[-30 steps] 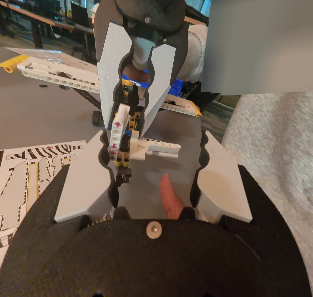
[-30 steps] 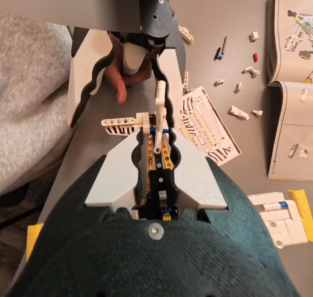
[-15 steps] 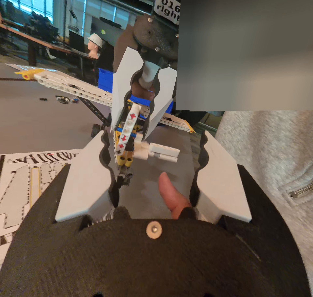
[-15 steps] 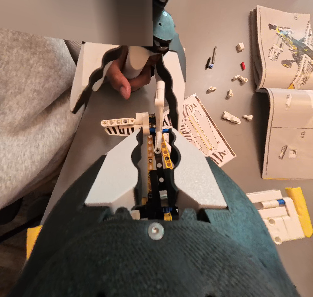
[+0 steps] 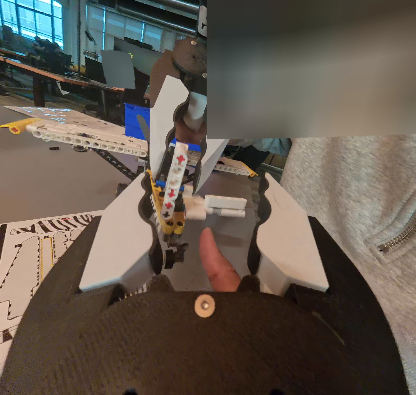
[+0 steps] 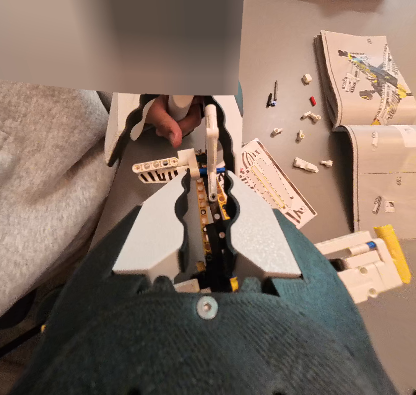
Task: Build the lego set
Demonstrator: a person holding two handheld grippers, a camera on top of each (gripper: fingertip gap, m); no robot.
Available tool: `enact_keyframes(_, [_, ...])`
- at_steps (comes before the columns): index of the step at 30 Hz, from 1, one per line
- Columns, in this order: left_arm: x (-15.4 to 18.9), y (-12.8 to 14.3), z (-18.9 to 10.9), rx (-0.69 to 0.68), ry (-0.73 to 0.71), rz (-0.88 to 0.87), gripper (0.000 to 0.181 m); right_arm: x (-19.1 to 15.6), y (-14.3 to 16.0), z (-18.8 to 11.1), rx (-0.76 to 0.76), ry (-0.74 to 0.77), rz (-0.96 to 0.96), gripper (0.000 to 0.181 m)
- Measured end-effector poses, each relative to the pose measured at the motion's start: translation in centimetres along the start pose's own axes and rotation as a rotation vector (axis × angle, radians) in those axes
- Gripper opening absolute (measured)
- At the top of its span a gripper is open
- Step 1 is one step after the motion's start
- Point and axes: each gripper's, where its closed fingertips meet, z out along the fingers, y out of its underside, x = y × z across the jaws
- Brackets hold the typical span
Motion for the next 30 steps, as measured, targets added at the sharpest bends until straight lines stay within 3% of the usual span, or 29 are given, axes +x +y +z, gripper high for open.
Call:
enact_keyframes(9, [0.2, 0.4, 0.1, -0.013, 0.028, -0.043, 0.096, -0.8, 2.1, 1.3, -0.094, 0.024, -0.074, 0.021])
enact_keyframes(17, [-0.2, 1.7, -0.1, -0.109, -0.015, -0.057, 0.098, -0.2, 3.4, 1.8, -0.128, 0.049, -0.08, 0.014])
enact_keyframes(23, [-0.4, 3.0, 0.0, -0.214, -0.027, -0.067, 0.098, -1.0, 4.1, 2.1, -0.179, 0.002, -0.1, 0.033])
enact_keyframes(30, [-1.3, 2.9, -0.6, -0.216, -0.078, -0.073, 0.09, -0.9, 4.1, 2.4, -0.242, -0.006, -0.136, 0.033])
